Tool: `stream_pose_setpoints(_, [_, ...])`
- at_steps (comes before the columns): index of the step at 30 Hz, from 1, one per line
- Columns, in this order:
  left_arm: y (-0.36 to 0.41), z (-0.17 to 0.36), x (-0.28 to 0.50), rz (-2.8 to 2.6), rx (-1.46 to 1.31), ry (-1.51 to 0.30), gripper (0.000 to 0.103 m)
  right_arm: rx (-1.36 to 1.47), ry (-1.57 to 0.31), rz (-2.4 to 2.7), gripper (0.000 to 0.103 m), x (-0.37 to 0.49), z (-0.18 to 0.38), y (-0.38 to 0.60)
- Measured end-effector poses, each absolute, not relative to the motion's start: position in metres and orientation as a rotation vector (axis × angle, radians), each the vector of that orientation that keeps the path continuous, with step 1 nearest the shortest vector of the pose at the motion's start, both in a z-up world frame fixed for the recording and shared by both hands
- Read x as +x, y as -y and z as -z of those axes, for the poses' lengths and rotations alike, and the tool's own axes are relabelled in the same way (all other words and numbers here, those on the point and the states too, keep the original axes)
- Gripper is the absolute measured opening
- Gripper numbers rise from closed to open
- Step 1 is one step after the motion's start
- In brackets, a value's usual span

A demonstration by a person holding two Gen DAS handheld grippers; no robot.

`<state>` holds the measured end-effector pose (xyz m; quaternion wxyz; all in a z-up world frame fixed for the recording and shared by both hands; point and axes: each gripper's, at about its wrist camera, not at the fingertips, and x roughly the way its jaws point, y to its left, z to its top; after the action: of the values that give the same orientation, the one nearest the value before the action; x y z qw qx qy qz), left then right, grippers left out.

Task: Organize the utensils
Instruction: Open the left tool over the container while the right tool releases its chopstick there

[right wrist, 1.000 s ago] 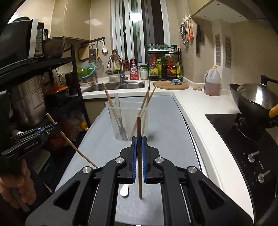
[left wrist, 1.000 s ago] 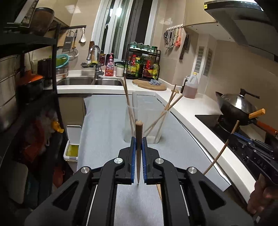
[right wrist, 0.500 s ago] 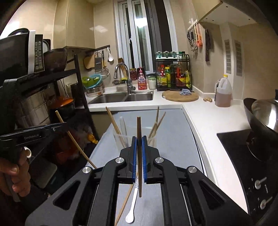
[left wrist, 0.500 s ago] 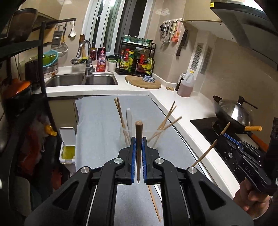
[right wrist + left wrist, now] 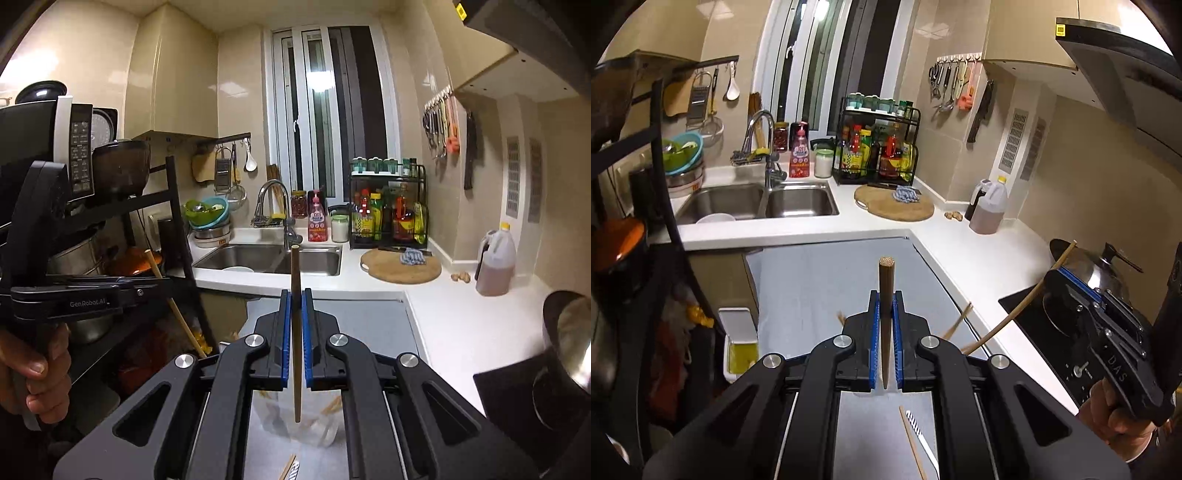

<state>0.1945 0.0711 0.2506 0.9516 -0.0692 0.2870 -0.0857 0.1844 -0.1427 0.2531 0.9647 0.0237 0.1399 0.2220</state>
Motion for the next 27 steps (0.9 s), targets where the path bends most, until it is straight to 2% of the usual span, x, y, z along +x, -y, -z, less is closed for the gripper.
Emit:
stream_pose_setpoints(6, [-0.063,-0.241,0.234,0.174,-0.134,-0.616,0.007,0.048,-0.298,-0.420,0.006,0.217,-0.241,0.133])
stream_pose_setpoints(18, [-0.042,-0.161,0.279,0.189,-0.101,-0.750,0.007,0.032,-0.464,-0.404,0.006,0.255,-0.171,0.125])
stream_pose_setpoints(20, [-0.038,-0.155,0.279,0.197,-0.070,-0.770,0.008,0.026,-0.494,-0.395,0.013,0.258,-0.165,0.125])
stream_pose_setpoints(22, [-0.037,-0.156,0.274,0.200,-0.056,-0.763,0.023,0.028,-0.510,-0.387,0.036,0.256,-0.162,0.129])
stream_pose_setpoints(23, [-0.040,-0.161,0.266,0.190,-0.051,-0.735,0.035,0.030,-0.507,-0.370,0.039,0.253,-0.163,0.132])
stream_pose_setpoints(24, [-0.041,-0.165,0.262,0.183,-0.051,-0.715,0.038,0.030,-0.504,-0.360,0.040,0.251,-0.164,0.135])
stream_pose_setpoints(27, [-0.050,-0.179,0.239,0.161,-0.063,-0.655,0.038,0.032,-0.477,-0.339,0.041,0.237,-0.171,0.144])
